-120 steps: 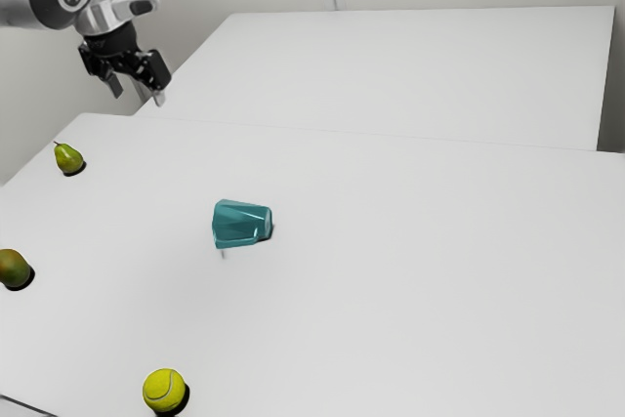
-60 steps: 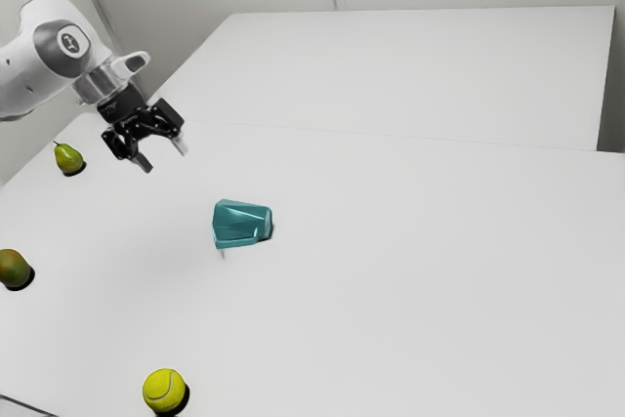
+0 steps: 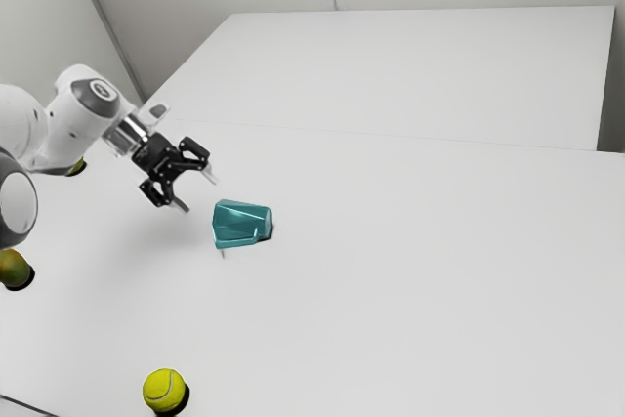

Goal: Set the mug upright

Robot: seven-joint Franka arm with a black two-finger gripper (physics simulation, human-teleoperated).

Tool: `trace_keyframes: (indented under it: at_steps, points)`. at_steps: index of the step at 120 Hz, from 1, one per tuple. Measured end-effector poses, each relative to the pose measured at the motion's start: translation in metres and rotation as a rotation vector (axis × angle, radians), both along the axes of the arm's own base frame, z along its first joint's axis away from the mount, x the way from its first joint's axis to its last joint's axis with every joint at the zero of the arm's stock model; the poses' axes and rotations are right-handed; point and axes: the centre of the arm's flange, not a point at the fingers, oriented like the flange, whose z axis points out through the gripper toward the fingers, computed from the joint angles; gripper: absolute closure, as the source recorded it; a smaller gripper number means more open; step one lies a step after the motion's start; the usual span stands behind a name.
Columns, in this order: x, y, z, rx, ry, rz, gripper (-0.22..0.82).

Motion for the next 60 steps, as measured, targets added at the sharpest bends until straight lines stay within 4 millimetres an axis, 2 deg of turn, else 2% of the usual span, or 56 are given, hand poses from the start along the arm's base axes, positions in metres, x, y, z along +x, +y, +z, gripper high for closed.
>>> trace_keyframes:
  at_steps: [35, 60]
  points:
    - [0.012, -0.005, -0.041, -0.091, 0.019, 0.060, 0.00]
    - [0.018, -0.012, -0.054, -0.156, 0.008, 0.108, 0.00]
